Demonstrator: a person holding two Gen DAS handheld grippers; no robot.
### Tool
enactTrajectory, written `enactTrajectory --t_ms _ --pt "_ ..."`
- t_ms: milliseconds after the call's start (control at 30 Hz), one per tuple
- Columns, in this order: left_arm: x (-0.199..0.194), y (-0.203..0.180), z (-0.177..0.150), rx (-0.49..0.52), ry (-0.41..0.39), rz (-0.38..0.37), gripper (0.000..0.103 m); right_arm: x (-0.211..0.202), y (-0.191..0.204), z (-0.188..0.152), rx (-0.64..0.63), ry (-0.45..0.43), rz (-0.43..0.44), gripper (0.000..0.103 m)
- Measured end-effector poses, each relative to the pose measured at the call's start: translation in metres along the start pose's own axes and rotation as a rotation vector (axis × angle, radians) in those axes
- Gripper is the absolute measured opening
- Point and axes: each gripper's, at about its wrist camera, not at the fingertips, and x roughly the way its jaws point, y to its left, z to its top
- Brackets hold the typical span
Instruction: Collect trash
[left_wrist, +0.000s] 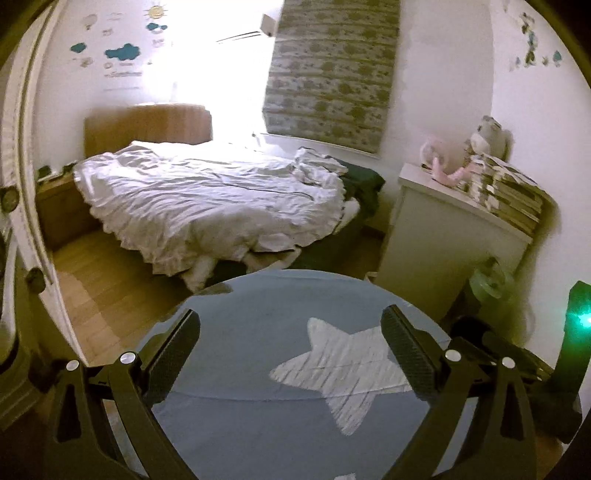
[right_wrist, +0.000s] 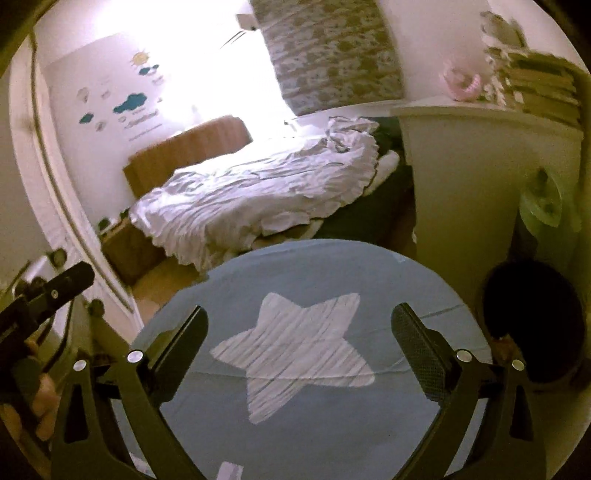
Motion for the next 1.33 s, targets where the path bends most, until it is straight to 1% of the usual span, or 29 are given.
enactTrajectory --t_ms 133,233,367,567,700,767,900,1167,1333 --pt "-0.01 0.014 -0.007 -0.027 0.002 0.012 0.098 -0.001 0.017 -0.009 -0.041 0.009 0.01 0.098" --pt "-0.019 0.021 -0.01 -0.044 0.008 0.014 0.098 -0.004 0.023 -0.014 -0.061 0.013 0.014 0.098" --pt "-0.026 0.024 -0.013 -0.038 -0.002 0.032 0.098 -0.011 0.032 -0.02 -0.081 0.012 0.021 0.098" --pt "-0.039 0.027 -0.017 -0.035 -0.008 0.036 0.098 -0.024 0.037 -0.028 -0.09 0.005 0.026 0.098" --pt "-0.044 0.028 -0.019 -0.029 -0.018 0.024 0.098 -0.03 0.036 -0.032 -0.092 0.003 0.027 0.098" --pt "-0.05 0.028 -0.02 -0.03 -0.035 0.018 0.098 -0.03 0.036 -0.032 -0.092 0.002 0.028 0.098" --pt "-0.057 0.028 -0.02 -0.033 -0.048 -0.01 0.098 -0.037 0.035 -0.036 -0.088 -0.002 0.03 0.098" --pt "-0.058 0.027 -0.02 -0.034 -0.05 -0.003 0.098 -0.044 0.028 -0.04 -0.065 -0.001 0.036 0.098" --pt "-0.061 0.024 -0.023 -0.017 -0.053 -0.005 0.098 -0.047 0.022 -0.041 -0.049 -0.001 0.037 0.098"
